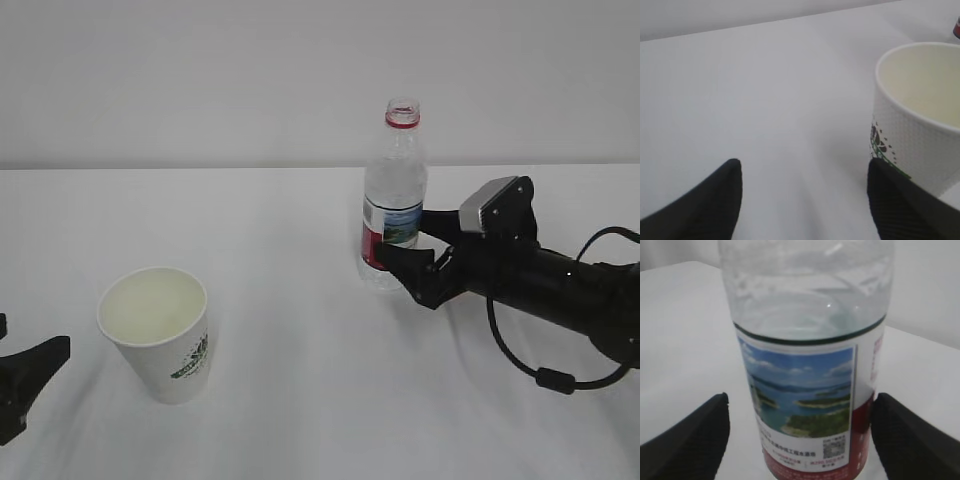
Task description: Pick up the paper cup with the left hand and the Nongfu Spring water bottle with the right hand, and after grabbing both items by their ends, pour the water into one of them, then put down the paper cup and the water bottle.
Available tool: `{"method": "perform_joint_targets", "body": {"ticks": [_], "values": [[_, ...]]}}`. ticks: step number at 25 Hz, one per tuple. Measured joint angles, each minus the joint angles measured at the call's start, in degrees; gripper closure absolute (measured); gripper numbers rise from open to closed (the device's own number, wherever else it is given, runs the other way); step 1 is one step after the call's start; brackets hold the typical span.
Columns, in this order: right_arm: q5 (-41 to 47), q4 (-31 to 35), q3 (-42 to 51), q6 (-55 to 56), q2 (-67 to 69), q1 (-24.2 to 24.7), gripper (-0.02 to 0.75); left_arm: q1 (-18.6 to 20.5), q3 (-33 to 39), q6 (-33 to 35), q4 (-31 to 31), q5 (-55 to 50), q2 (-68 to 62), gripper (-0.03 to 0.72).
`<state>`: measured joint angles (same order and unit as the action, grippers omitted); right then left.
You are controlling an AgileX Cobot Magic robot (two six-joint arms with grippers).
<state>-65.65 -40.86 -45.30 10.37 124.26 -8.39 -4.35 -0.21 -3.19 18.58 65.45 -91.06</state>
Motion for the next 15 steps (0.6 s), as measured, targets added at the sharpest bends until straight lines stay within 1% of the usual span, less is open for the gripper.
{"method": "perform_joint_targets", "body": {"ticks": [6,15], "values": [[0.0,1.6,-2.6,0.1,2.9,-0.8,0.066,0.0,0.0,0.0,0.4,0.0,0.0,0.118],[0.0,1.8,-6.2,1.9,5.8,-1.0,0.066,0.0,0.0,0.0,0.8,0.0,0.0,0.118]]}}
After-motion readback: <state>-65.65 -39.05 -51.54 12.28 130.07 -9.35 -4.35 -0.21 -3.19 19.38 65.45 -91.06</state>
